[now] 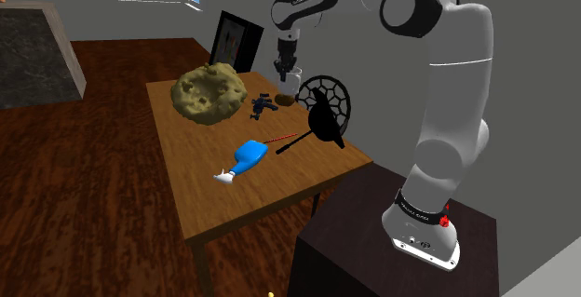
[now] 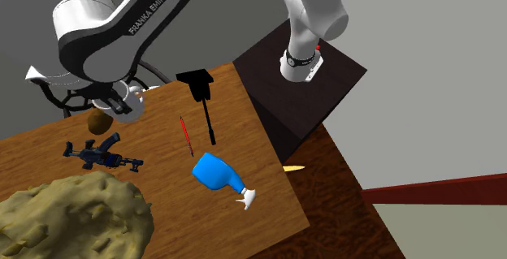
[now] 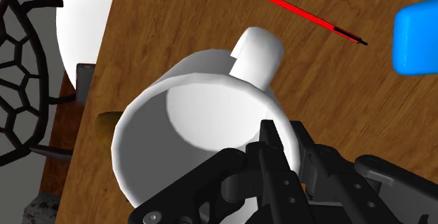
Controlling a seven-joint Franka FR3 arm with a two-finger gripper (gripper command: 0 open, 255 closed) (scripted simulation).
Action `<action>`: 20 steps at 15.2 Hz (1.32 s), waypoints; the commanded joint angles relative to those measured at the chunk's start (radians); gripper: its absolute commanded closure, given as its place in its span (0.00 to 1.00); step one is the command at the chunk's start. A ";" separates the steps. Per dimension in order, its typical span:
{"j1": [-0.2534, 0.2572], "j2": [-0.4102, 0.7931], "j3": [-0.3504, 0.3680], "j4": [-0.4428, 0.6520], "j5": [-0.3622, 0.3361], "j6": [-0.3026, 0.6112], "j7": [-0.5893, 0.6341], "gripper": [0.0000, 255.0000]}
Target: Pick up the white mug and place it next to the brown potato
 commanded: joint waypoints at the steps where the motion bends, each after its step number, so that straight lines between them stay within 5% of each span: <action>1: -0.022 0.077 -0.008 0.116 0.007 -0.039 -0.030 1.00; 7: -0.093 0.362 -0.019 0.577 0.027 -0.215 -0.102 1.00; 20: -0.090 0.371 -0.018 0.416 0.028 -0.045 -0.105 1.00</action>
